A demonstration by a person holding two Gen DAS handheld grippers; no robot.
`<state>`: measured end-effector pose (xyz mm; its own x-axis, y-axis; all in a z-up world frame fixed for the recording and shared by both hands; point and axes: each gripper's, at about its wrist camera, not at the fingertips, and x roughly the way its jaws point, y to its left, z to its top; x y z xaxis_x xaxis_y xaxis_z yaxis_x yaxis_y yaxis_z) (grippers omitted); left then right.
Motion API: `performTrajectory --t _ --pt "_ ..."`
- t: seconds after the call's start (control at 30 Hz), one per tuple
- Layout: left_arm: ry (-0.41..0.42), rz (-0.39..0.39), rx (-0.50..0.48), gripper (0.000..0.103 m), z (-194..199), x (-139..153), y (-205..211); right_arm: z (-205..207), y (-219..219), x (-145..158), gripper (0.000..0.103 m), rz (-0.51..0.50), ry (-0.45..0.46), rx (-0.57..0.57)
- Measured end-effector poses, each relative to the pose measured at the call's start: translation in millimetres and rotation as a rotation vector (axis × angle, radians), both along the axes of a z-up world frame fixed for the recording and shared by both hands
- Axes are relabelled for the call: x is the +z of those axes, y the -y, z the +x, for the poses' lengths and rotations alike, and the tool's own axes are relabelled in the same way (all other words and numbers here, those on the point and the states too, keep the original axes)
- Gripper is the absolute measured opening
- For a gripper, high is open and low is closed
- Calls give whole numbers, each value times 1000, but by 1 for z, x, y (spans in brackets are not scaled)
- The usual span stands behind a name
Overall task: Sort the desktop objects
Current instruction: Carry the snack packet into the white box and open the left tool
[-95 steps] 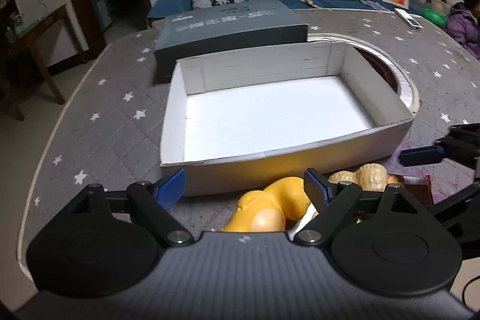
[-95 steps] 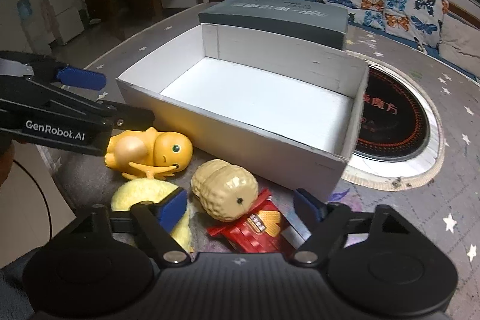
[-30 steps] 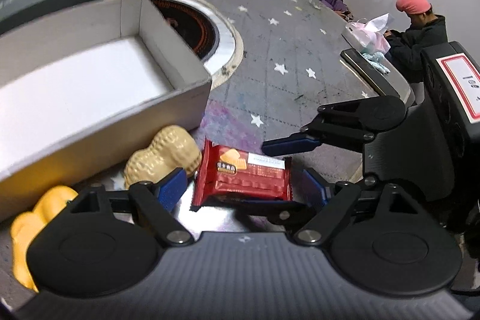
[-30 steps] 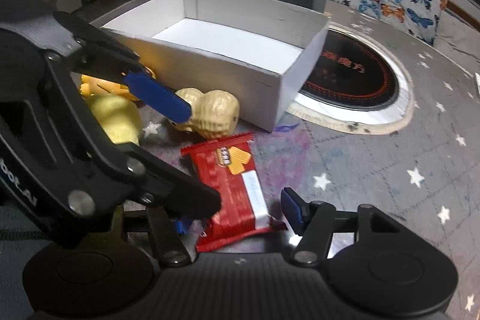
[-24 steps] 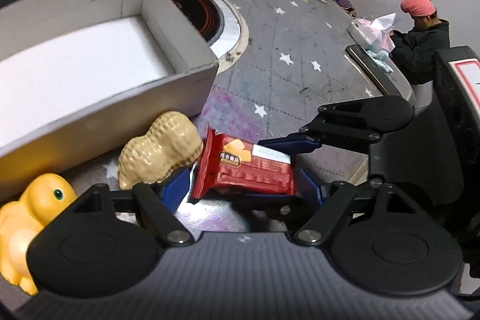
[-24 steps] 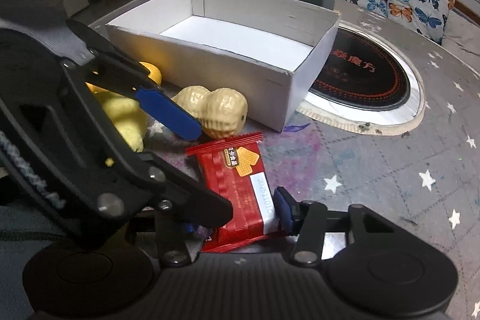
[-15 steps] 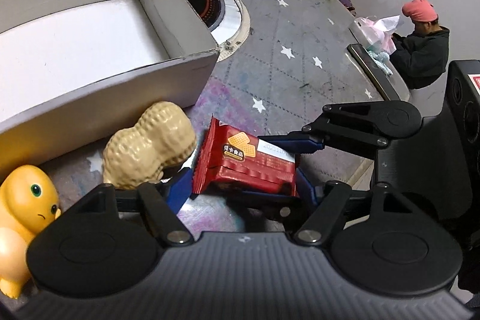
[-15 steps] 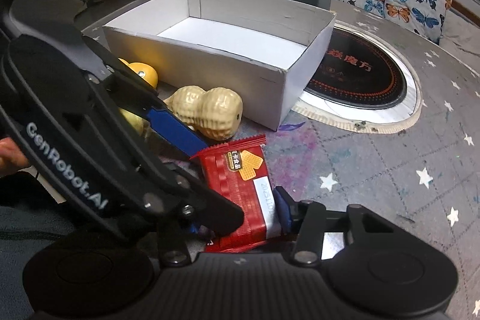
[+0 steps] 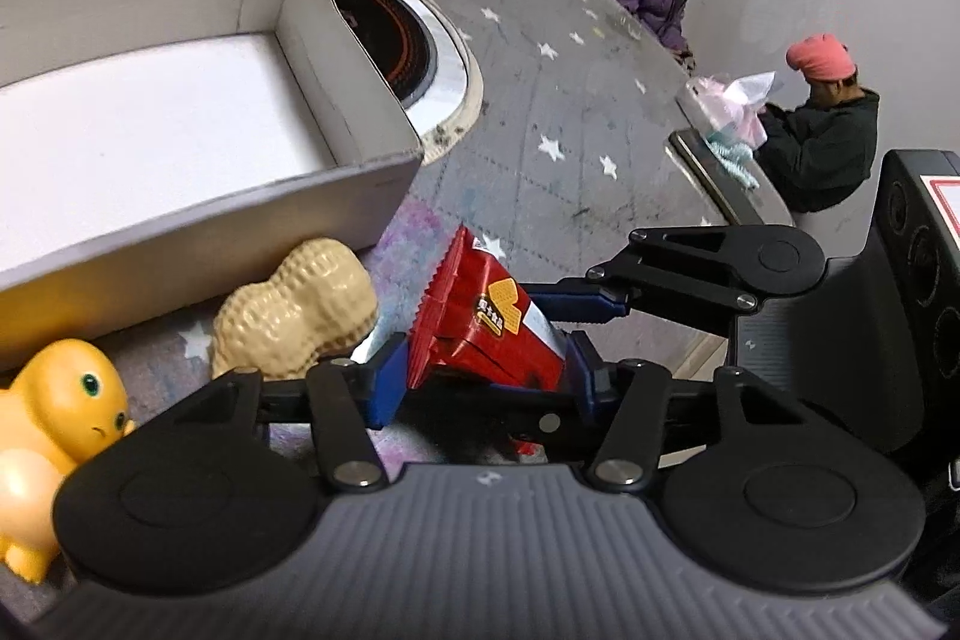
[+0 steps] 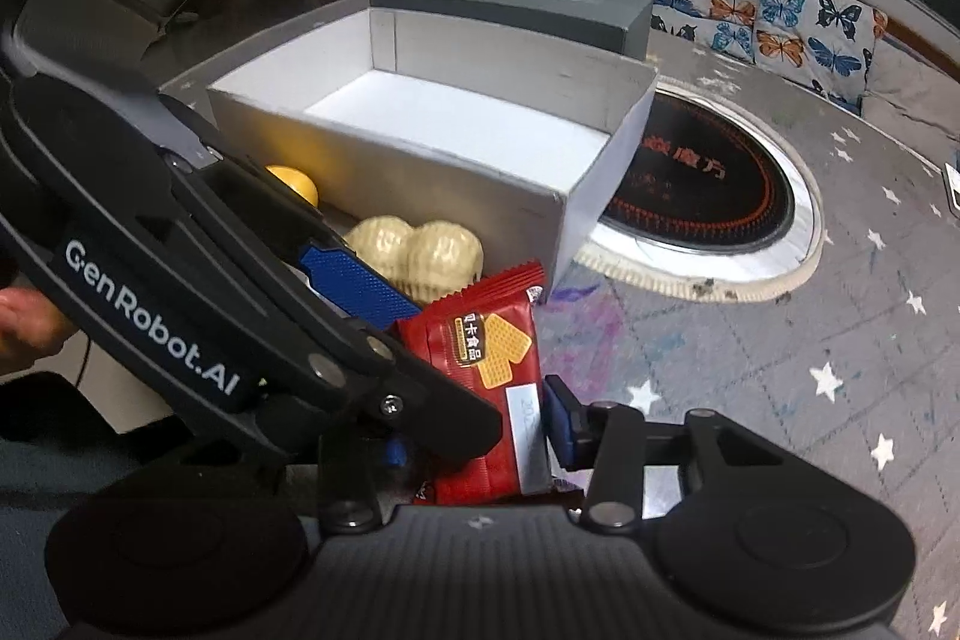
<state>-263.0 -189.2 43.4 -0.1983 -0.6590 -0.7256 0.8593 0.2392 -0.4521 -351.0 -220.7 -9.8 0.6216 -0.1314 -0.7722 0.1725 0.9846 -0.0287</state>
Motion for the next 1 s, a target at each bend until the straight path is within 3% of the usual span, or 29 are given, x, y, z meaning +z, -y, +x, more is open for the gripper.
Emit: performTrajectory --t 0.17,0.3,0.47,0.6,0.9,1.0 --pt "15 -37 43 45 8 18 -9 11 -5 18 43 -49 32 36" --pt "44 -99 91 44 21 44 -20 21 -10 35 43 -95 63 67" --pt "116 -185 159 44 45 80 -28 62 2 39 43 -97 64 93" --pt "160 -202 228 44 79 89 -21 97 14 39 43 -90 58 110" --pt "73 -80 308 44 154 43 15 176 40 39 43 -74 46 148" --pt "38 -37 319 44 168 23 23 194 49 20 43 -46 -9 144"
